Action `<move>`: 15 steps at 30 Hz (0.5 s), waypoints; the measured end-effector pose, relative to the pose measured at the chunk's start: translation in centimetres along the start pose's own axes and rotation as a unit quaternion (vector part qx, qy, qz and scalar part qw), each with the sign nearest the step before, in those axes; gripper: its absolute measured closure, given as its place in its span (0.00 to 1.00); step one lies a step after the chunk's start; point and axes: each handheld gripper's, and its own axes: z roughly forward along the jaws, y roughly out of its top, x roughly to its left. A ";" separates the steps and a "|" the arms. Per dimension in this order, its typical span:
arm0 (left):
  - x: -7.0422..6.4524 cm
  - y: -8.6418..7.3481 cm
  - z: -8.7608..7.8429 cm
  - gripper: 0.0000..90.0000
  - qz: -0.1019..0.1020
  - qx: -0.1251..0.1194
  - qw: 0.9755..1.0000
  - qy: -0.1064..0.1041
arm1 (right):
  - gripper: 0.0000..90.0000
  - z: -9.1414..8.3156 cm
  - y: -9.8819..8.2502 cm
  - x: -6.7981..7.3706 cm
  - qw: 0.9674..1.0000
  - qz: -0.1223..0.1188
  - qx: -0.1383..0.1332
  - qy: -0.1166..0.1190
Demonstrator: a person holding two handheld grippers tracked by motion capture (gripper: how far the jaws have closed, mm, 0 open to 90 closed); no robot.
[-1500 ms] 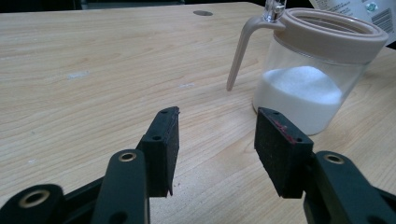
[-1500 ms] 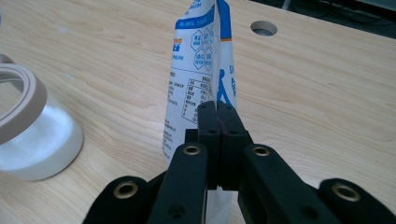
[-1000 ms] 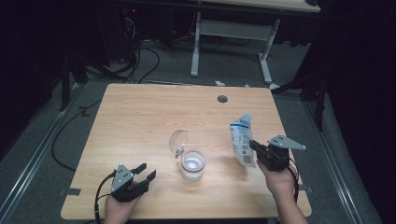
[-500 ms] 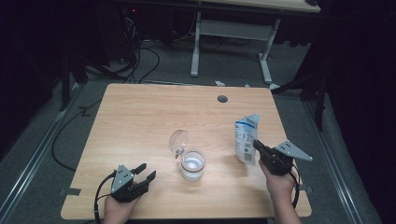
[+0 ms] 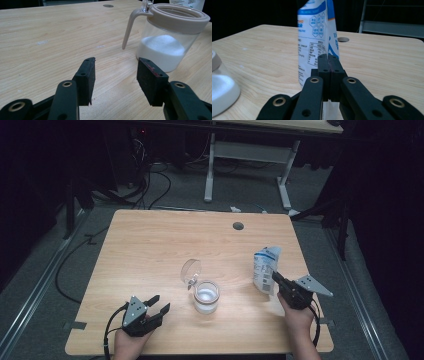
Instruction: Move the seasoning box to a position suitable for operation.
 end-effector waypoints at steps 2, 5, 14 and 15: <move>0.0 0.0 0.0 0.55 0.000 0.000 1.000 -0.001 | 1.00 -0.2 -0.2 -0.1 1.000 0.001 0.001 -0.001; 0.1 0.0 -0.1 0.55 -0.004 -0.003 1.000 -0.002 | 1.00 -0.6 -0.5 -0.3 1.000 0.008 0.005 -0.003; 0.4 -0.2 -0.4 0.54 -0.004 -0.003 1.000 -0.007 | 0.99 -1.2 -1.0 0.3 1.000 0.001 0.010 -0.007; 0.4 -0.2 -0.4 0.54 -0.005 -0.001 1.000 -0.007 | 0.99 -1.3 -1.1 0.3 1.000 0.001 0.011 -0.007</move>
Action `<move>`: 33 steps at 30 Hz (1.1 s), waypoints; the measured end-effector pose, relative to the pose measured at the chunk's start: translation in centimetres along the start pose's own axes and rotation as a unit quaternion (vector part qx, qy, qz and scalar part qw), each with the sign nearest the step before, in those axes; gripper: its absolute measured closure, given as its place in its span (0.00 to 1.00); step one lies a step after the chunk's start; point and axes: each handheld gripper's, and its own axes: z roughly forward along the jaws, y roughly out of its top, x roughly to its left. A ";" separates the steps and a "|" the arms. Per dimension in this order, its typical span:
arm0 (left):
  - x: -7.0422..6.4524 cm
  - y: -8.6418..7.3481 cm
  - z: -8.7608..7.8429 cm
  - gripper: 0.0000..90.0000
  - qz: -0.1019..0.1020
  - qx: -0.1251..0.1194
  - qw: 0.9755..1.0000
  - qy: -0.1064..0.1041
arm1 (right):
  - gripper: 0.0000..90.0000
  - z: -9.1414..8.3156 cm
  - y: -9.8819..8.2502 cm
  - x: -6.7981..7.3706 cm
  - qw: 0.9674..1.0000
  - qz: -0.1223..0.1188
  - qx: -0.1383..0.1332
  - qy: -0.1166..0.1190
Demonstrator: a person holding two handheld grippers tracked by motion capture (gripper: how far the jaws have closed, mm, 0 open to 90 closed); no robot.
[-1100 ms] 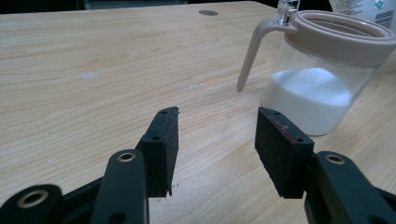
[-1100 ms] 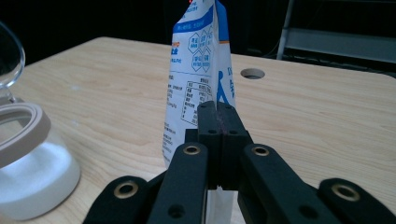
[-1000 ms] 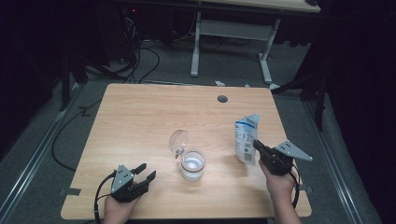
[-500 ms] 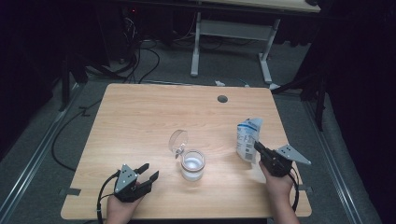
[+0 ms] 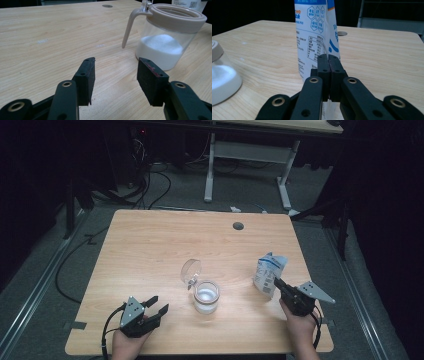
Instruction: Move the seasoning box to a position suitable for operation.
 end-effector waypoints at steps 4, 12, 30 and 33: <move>0.1 -0.1 -0.1 0.54 0.001 0.000 1.000 0.000 | 0.98 -0.2 -0.1 0.0 1.000 0.001 0.002 -0.003; 0.1 -0.1 0.0 0.54 -0.001 0.001 1.000 -0.002 | 0.88 0.1 0.0 0.2 1.000 0.000 0.004 -0.004; 0.0 -0.1 0.1 0.54 -0.004 0.005 1.000 -0.001 | 0.52 1.0 0.1 0.6 1.000 -0.003 0.013 -0.018; 0.1 0.0 0.1 0.53 -0.007 0.007 1.000 0.000 | 0.46 1.0 0.1 0.6 1.000 -0.004 0.013 -0.023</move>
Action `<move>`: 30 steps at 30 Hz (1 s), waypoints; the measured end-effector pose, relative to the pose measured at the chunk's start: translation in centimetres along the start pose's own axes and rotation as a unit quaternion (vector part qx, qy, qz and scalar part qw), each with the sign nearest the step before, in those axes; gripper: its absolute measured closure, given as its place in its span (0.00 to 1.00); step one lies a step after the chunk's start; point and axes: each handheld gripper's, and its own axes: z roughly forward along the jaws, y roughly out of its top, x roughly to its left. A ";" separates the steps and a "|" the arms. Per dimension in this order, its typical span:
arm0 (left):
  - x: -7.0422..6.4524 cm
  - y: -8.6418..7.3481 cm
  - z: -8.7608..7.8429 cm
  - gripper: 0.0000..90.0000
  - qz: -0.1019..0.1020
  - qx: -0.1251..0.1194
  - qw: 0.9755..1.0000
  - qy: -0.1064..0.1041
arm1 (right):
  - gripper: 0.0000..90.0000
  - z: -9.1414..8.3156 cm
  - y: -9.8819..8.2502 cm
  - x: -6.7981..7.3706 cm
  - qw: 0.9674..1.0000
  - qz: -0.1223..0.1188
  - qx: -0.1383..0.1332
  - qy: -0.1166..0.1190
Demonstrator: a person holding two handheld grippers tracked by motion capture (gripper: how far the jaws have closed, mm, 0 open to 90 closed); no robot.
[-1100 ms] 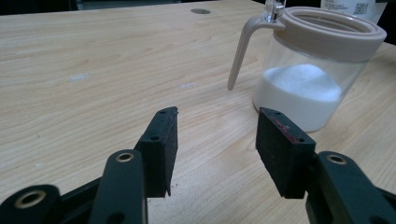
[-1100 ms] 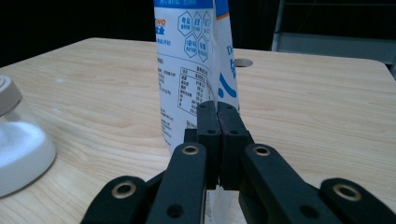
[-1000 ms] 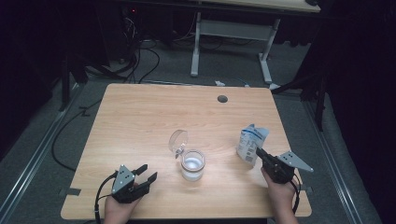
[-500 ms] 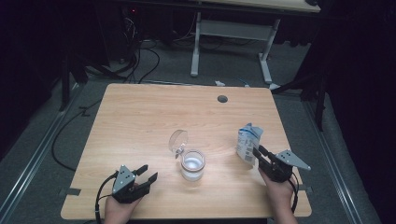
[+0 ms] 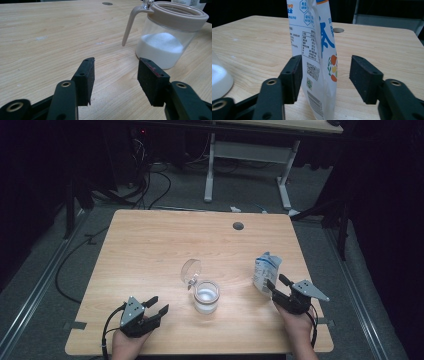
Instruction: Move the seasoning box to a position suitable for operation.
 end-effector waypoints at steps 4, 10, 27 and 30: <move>-0.1 0.2 0.2 0.51 0.003 0.006 1.000 -0.003 | 0.40 -0.1 -0.1 0.1 1.000 -0.002 0.004 -0.009; -0.3 0.3 0.5 0.47 0.004 0.011 1.000 -0.004 | 0.39 -0.6 -0.8 0.3 1.000 0.001 0.015 -0.015; 0.1 0.8 1.8 0.47 0.009 0.015 1.000 0.003 | 0.43 -3.2 -2.4 1.1 0.999 -0.005 0.038 -0.032; 0.2 0.9 2.1 0.47 0.002 0.013 1.000 0.004 | 0.44 -3.5 -2.6 1.6 0.999 -0.007 0.040 -0.033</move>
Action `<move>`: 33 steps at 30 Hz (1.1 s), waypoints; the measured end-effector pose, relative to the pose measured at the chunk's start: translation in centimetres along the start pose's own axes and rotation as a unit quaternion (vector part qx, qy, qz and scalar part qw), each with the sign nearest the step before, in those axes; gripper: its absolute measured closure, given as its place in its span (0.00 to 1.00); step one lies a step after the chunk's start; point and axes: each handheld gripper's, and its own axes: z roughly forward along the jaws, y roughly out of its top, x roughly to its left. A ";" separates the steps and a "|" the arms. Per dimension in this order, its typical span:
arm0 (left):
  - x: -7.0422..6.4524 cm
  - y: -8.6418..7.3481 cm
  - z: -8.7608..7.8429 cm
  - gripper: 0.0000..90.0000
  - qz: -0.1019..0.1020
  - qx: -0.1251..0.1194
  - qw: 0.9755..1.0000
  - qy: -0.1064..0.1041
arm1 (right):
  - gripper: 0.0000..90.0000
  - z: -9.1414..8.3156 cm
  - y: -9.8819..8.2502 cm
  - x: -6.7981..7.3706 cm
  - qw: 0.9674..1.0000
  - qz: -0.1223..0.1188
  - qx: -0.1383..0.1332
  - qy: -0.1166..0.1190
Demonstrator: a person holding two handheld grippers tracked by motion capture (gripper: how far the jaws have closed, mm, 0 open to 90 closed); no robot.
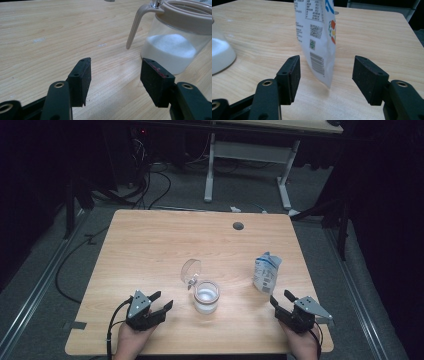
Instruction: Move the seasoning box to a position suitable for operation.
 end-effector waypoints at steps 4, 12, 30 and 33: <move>-0.1 0.2 0.3 0.48 0.005 0.003 1.000 0.000 | 0.46 -0.3 -0.3 0.8 1.000 -0.003 0.002 0.004; -0.2 0.4 0.5 0.49 0.002 0.008 1.000 0.000 | 0.47 0.2 -0.3 2.5 1.000 -0.021 0.010 0.021; 0.2 0.2 -0.6 0.54 -0.020 0.008 1.000 0.001 | 0.51 3.6 0.9 7.2 0.994 -0.064 0.025 0.085; 0.1 0.5 -0.5 0.56 -0.021 0.006 1.000 -0.002 | 0.54 4.3 1.0 8.4 0.992 -0.074 0.032 0.099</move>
